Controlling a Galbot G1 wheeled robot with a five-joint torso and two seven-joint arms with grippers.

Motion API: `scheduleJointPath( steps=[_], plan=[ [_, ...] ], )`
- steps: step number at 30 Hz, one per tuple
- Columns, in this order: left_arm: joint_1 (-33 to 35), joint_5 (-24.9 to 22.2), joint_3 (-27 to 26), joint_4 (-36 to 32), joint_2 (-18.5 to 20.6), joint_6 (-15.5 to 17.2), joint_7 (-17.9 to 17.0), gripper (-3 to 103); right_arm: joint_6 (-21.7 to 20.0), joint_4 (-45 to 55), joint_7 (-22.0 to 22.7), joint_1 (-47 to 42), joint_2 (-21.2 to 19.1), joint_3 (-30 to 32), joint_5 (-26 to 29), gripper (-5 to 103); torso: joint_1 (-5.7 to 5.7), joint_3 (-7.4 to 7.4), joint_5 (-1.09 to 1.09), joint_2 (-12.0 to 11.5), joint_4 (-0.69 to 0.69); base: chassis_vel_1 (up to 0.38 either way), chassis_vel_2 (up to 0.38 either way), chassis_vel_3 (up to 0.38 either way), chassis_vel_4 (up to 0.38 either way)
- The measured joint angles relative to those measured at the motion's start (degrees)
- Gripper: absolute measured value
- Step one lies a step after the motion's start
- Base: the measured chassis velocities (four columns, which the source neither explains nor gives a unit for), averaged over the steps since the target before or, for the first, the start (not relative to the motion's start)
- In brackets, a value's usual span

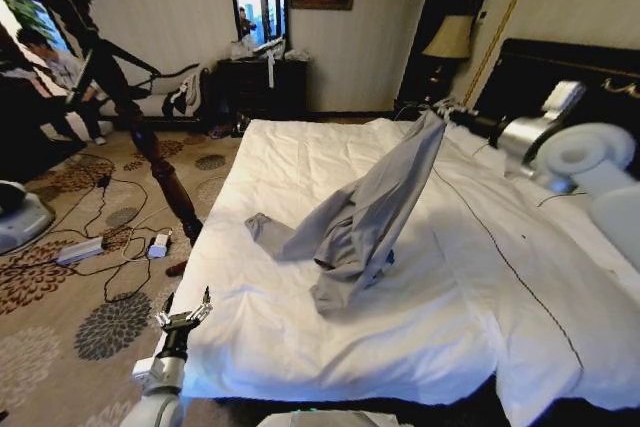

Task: Pick up the clothes from the bed and hang them on the clothes hanger.

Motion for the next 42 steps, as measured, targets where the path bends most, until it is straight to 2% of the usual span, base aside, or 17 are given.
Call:
scheduleJointPath(
  steps=[7,8,9,14,15,18,19,20,24,26,29,31,33,34,36,38,42],
  plan=[
    [1.4,0.2,-0.8,-0.8,-0.2,0.0,0.0,100,1.2,7.8,1.3,-9.6,8.6,-6.4,-8.5,0,-0.01,0.00,0.05,0.0,-0.04,0.000,0.000,0.000,0.000],
    [1.7,0.2,-1.2,-0.9,-0.2,0.0,0.0,100,1.8,7.7,1.9,-11.8,12.7,-9.3,-11.1,0,0.00,0.01,0.02,0.0,-0.04,0.000,0.000,0.000,0.000],
    [1.7,0.2,-1.2,-0.9,-0.2,0.0,0.0,100,1.8,7.7,1.9,-11.8,12.7,-9.3,-11.1,0,0.00,0.01,0.02,0.0,-0.04,0.000,0.000,0.000,0.000],
    [1.4,0.0,-2.8,-0.1,-0.7,0.1,0.0,100,4.7,1.8,-0.2,-14.0,26.9,-20.4,-18.4,0,0.01,0.00,-0.03,0.0,-0.01,0.000,0.000,0.000,0.000],
    [1.4,0.0,-2.8,-0.1,-0.7,0.1,0.0,100,4.7,1.8,-0.2,-14.0,26.9,-20.4,-18.4,0,0.01,0.00,-0.03,0.0,-0.01,0.000,0.000,0.000,0.000],
    [1.5,-0.6,-3.8,0.0,-1.0,0.2,-0.1,100,6.1,-3.3,-0.9,-14.2,33.2,-24.8,-21.7,0,0.01,0.01,-0.01,0.0,-0.05,0.000,0.000,0.000,0.000],
    [1.9,-1.0,-4.5,-0.1,-1.0,0.3,-0.1,100,7.3,-7.5,-1.3,-13.9,38.2,-27.2,-23.1,0,0.01,0.01,-0.02,0.0,-0.05,0.000,0.000,0.000,0.000],
    [1.9,-1.0,-4.5,-0.1,-1.0,0.3,-0.1,100,7.3,-7.5,-1.3,-13.9,38.2,-27.2,-23.1,0,0.01,0.01,-0.02,0.0,-0.05,0.000,0.000,0.000,0.000],
    [2.5,-1.5,-5.7,-0.2,-0.8,0.3,-0.1,100,9.6,-14.9,-1.7,-12.7,49.4,-31.1,-24.0,2,0.01,0.00,-0.03,0.0,0.04,0.000,0.000,0.000,0.000],
    [2.5,-1.5,-5.9,-0.2,-0.9,0.2,-0.1,100,9.8,-15.2,-1.9,-12.7,50.3,-31.8,-23.7,2,0.01,0.00,-0.03,0.0,0.01,0.000,0.000,0.000,0.000],
    [2.4,-1.6,-6.0,-0.1,-1.1,0.2,-0.1,100,9.0,-13.8,-0.9,-13.3,51.4,-33.7,-21.9,13,0.01,0.00,0.00,0.0,-0.06,0.000,0.000,0.000,0.000],
    [2.1,-1.5,-5.9,0.2,-1.3,0.2,-0.1,100,7.3,-11.1,4.3,-14.0,51.3,-35.2,-21.0,19,0.01,0.00,0.01,0.0,-0.06,0.000,0.000,0.000,0.000],
    [1.4,-1.3,-5.6,0.7,-1.7,0.2,-0.1,100,1.4,-6.0,15.6,-15.7,50.2,-36.6,-19.8,35,0.01,0.00,0.00,0.0,-0.03,0.000,0.000,0.000,0.000],
    [1.3,-1.1,-5.4,0.9,-1.8,0.2,-0.1,100,-0.7,-4.5,19.2,-16.5,49.6,-36.7,-19.9,35,0.01,0.00,0.00,0.0,-0.04,0.000,0.000,0.000,0.000],
    [1.2,-1.0,-5.4,0.9,-1.9,0.2,-0.1,100,-1.8,-3.9,20.7,-16.8,49.3,-36.7,-20.0,40,0.00,0.00,0.01,0.0,-0.04,0.000,0.000,0.000,0.000],
    [1.1,-0.4,-4.9,1.0,-2.1,0.1,-0.1,100,-8.2,0.4,27.2,-18.6,46.7,-36.3,-19.9,51,0.01,0.00,0.03,0.0,-0.04,0.000,0.000,0.000,0.000],
    [0.8,-0.4,-4.6,1.2,-1.3,0.1,0.3,100,-11.4,6.3,30.9,-20.7,42.0,-33.6,-17.3,61,0.00,0.00,0.04,0.0,-0.02,0.000,0.000,0.000,0.000]
  ],
)
